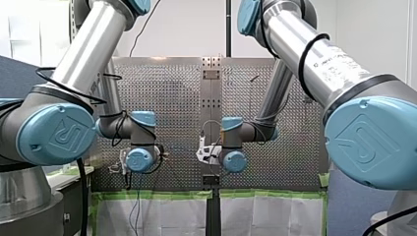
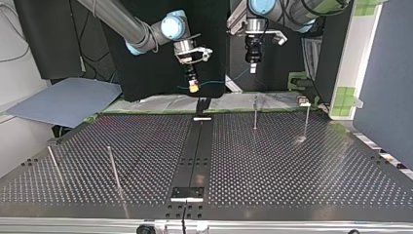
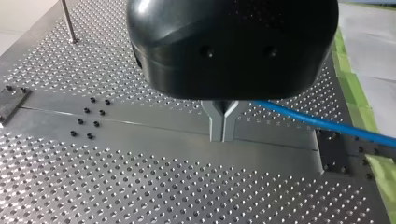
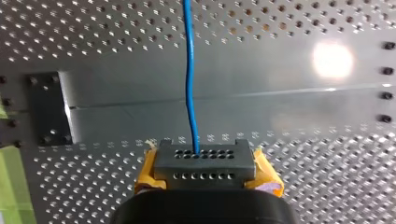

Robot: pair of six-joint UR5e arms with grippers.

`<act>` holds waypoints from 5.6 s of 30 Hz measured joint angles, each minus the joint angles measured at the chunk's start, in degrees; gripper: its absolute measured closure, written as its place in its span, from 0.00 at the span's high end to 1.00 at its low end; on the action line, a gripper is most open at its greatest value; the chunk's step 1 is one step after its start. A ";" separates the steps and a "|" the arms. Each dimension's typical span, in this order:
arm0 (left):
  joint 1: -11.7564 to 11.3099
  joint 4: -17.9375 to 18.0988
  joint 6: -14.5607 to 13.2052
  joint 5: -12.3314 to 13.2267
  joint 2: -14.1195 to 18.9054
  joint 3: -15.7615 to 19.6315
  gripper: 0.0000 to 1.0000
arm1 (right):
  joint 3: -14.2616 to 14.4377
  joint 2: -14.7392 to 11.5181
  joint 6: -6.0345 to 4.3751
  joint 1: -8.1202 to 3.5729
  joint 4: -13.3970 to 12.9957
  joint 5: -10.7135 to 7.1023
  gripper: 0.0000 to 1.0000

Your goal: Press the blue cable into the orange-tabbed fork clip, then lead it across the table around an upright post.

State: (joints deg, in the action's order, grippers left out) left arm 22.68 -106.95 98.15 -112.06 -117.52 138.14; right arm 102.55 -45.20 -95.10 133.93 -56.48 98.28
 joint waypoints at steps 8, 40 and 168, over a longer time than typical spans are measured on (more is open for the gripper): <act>-3.73 0.04 0.25 3.74 -0.09 -0.90 0.00 | -2.10 3.06 -0.56 0.07 0.69 -0.09 0.00; -19.28 -6.25 2.86 11.93 -9.22 -11.29 0.00 | -10.26 7.27 -0.91 -2.78 6.05 -1.61 0.00; -21.65 -25.53 1.66 25.01 -3.77 -13.99 0.93 | -20.98 13.68 0.34 -6.79 15.13 -4.53 0.00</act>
State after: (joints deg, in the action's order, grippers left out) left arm 1.03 -132.48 99.81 -87.04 -121.29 124.15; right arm 81.56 -31.52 -94.76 127.14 -41.35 93.76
